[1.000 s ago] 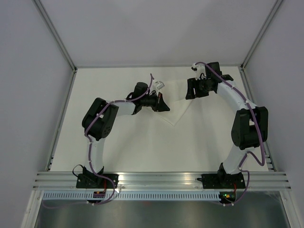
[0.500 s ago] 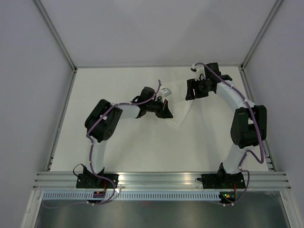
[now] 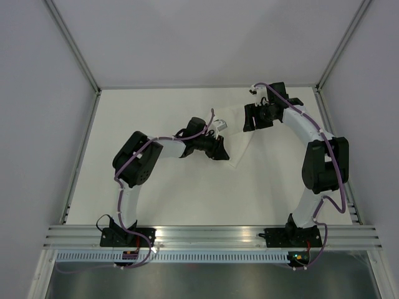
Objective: Fold the napkin, place the utensils inside, and roll it up
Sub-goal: Fold the napkin at the center of the board.
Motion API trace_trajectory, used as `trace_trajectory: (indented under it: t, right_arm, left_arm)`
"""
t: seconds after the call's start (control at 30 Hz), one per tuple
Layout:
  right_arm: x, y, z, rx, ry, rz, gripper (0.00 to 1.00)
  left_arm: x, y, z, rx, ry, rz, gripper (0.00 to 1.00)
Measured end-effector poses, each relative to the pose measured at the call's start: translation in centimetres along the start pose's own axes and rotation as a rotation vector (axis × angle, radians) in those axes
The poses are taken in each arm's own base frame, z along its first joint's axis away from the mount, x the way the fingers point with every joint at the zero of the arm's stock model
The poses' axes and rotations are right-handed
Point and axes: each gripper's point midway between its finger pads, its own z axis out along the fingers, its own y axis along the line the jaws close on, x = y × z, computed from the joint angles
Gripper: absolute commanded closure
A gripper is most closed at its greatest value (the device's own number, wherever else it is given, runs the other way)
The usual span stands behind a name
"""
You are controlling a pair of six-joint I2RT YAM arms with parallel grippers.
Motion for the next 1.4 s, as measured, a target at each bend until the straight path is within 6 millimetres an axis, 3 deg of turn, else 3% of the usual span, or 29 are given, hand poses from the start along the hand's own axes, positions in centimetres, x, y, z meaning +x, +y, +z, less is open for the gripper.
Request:
trace_trajectory:
  t: [0.5, 0.8, 0.9, 1.13, 1.27, 1.4]
  right_arm:
    - [0.4, -0.6, 0.8, 0.024, 0.022, -0.004, 0.33]
    - [1.2, -1.3, 1.9, 0.042, 0.053, 0.004, 0.33]
    - [1.6, -1.5, 2.3, 0.046, 0.067, 0.009, 0.33]
    - [1.3, -2.0, 2.7, 0.07, 0.055, 0.005, 0.34]
    - [1.1, -1.4, 3.3, 0.098, 0.047, -0.054, 0.34]
    - [2.3, 1.8, 3.8, 0.094, 0.063, -0.163, 0.35]
  left_arm:
    - [-0.4, -1.7, 1.0, 0.036, -0.01, 0.032, 0.55]
    - [-2.9, -1.7, 0.3, 0.035, -0.104, 0.002, 0.53]
    - [-4.9, -0.7, -2.1, -0.013, -0.188, -0.036, 0.52]
    - [-9.9, 5.3, -11.2, -0.324, -0.434, -0.133, 0.51]
    - [-9.3, 7.0, -15.3, -0.482, -0.517, -0.244, 0.49]
    - [-7.7, 7.7, -18.2, -0.609, -0.541, -0.359, 0.47]
